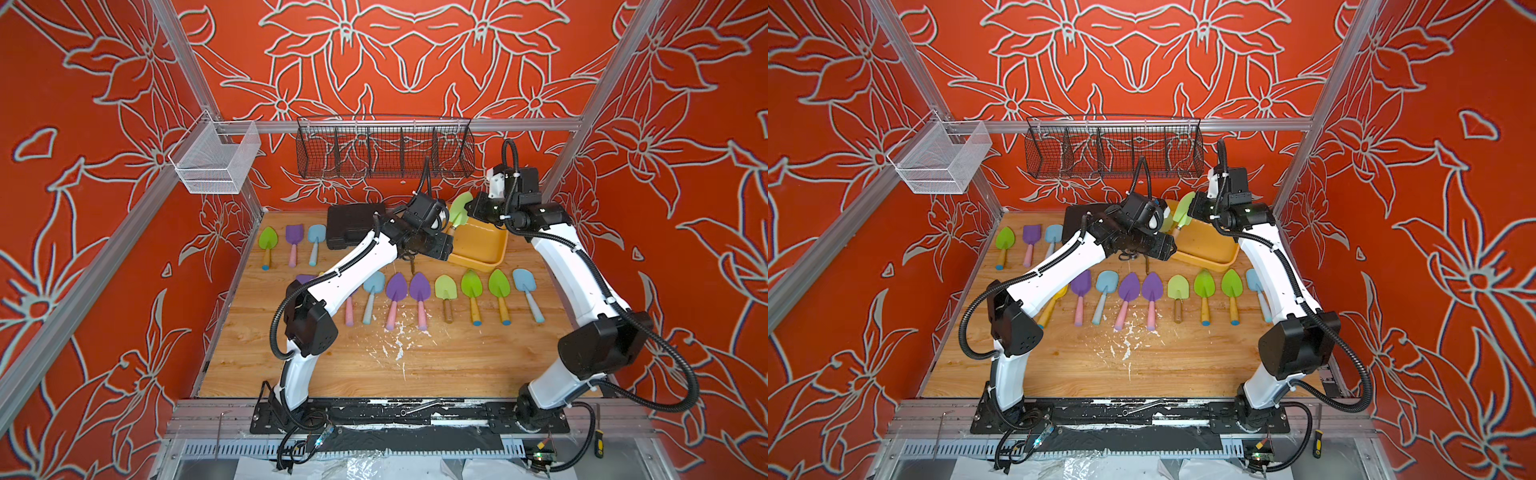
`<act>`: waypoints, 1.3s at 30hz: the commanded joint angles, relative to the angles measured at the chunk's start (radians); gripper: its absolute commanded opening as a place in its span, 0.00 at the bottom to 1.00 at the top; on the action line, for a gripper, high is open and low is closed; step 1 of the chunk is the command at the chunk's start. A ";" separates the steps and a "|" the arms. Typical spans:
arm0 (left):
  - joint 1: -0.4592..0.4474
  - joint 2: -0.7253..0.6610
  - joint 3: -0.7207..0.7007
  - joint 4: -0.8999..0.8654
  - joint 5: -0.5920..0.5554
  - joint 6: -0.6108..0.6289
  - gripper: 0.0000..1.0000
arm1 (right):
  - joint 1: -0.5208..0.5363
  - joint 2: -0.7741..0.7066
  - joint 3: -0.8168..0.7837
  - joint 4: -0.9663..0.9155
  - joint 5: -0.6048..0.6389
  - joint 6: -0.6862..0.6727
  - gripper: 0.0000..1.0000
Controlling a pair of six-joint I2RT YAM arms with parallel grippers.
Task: Take the shovel out of the storage box
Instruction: Place the shovel at the center of the board.
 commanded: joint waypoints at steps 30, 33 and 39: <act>-0.002 -0.106 -0.153 0.086 -0.114 0.145 0.00 | -0.003 -0.033 -0.050 0.105 -0.163 0.015 0.87; 0.004 -0.138 -0.198 0.082 -0.132 0.142 0.00 | -0.006 -0.052 -0.041 0.095 -0.141 -0.013 0.95; 0.041 -0.233 -0.352 0.091 -0.158 0.116 0.00 | -0.011 -0.098 -0.041 0.060 -0.115 -0.060 0.97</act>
